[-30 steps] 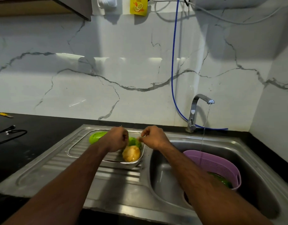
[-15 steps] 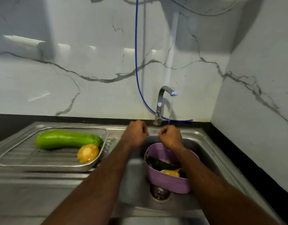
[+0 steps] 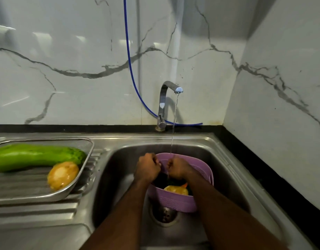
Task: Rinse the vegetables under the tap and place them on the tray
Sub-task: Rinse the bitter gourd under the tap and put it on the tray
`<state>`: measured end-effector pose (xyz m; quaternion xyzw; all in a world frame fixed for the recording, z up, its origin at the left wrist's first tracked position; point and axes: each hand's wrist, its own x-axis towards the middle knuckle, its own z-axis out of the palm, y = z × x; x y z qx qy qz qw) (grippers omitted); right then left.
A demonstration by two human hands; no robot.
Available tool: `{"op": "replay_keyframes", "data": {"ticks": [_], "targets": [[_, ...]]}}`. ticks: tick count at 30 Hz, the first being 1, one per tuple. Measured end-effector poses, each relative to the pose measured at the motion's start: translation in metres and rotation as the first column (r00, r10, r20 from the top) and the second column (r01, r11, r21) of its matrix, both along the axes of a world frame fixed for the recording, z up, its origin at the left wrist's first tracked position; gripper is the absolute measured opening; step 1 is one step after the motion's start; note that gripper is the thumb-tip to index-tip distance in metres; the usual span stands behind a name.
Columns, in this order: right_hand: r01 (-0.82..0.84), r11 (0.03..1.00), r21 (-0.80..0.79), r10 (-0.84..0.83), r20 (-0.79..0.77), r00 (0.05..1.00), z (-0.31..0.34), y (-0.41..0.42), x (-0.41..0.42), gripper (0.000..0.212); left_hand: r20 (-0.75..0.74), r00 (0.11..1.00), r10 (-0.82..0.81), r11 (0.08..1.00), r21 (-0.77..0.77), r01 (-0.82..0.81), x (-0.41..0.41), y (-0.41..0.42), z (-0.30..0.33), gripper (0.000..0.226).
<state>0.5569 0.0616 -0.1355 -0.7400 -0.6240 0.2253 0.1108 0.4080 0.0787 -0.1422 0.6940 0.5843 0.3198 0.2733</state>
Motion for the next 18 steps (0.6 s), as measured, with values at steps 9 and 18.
{"op": "replay_keyframes", "data": {"ticks": [9,18], "targets": [[-0.093,0.983,-0.156,0.115,0.140,0.983,-0.055,0.022,-0.019,0.032,0.304,0.948,0.098,0.990,0.068,-0.124,0.008,0.004,0.003,0.012],[0.087,0.983,0.160,0.032,-0.625,0.780,0.017,0.004,-0.010,0.037,0.504,0.849,0.159,0.987,-0.114,-0.117,0.011,0.007,0.010,0.027]]}}
